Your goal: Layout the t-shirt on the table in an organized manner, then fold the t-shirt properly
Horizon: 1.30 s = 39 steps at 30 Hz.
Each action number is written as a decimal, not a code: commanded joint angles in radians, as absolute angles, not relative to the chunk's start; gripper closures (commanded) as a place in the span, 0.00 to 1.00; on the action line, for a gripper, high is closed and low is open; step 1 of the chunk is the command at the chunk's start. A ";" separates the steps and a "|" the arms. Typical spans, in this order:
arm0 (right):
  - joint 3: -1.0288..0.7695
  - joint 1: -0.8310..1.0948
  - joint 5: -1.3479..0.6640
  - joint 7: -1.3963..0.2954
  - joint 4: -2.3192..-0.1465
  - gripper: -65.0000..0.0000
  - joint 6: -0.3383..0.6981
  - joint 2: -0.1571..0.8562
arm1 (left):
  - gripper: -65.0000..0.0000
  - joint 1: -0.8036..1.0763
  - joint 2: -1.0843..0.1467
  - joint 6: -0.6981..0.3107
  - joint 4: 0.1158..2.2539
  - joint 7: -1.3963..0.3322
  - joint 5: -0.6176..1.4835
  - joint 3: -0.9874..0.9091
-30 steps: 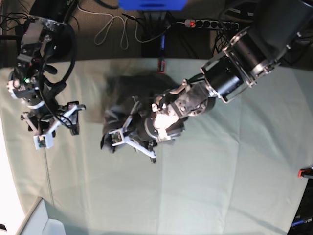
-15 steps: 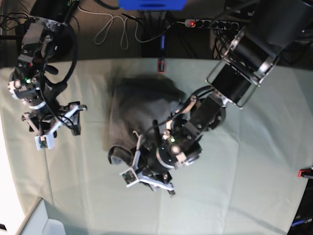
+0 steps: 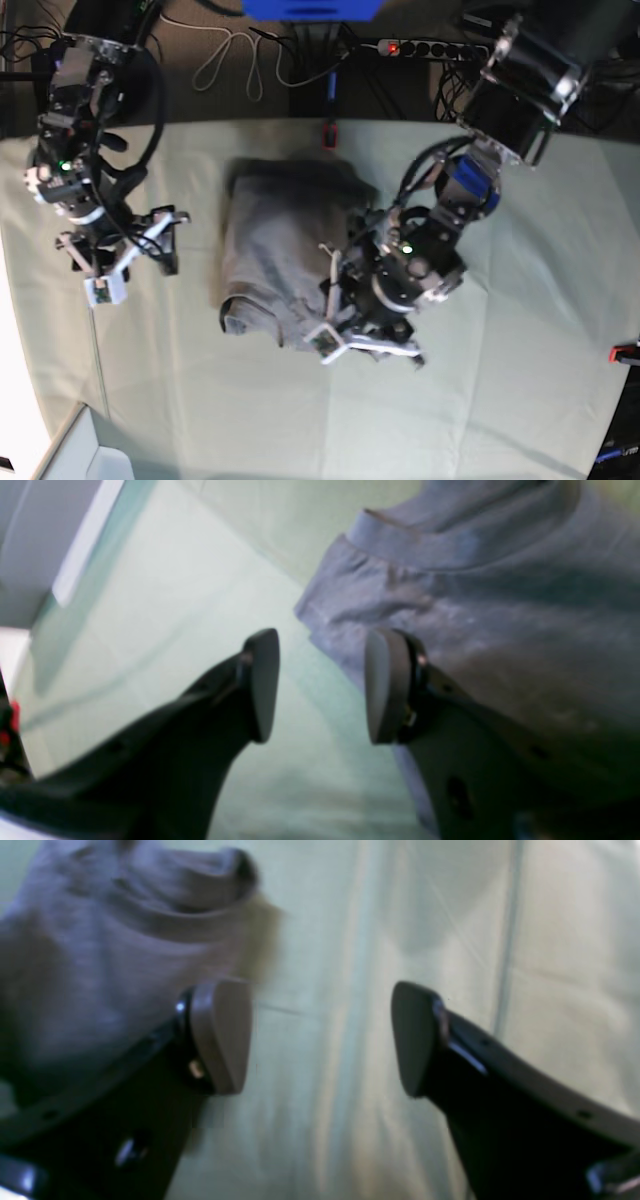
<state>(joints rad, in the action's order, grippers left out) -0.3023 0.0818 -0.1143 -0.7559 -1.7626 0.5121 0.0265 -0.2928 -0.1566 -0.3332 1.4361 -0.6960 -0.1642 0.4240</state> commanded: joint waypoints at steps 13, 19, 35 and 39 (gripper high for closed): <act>-0.314 0.163 -0.125 -0.733 -1.782 0.82 0.596 -0.001 | 0.59 0.110 -0.143 -0.326 1.727 -0.697 -0.163 -0.383; -0.325 0.297 -0.125 -0.725 -1.810 1.00 0.596 -0.007 | 1.00 0.332 -0.021 -0.326 1.804 -0.697 -0.162 -0.691; -0.260 0.582 -0.122 -0.578 -1.541 1.00 0.601 0.050 | 1.00 0.450 0.073 -0.326 1.138 -0.460 -0.128 -0.661; -0.122 0.484 -0.120 -0.414 -1.208 1.00 0.601 0.104 | 1.00 0.323 -0.016 -0.326 0.694 -0.229 -0.128 -0.570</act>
<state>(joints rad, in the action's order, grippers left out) -0.1116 0.4767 -0.1188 -0.4095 -1.1858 0.5865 0.0952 0.3096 -0.0113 -0.3317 0.6697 -0.2085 -0.1204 -0.5644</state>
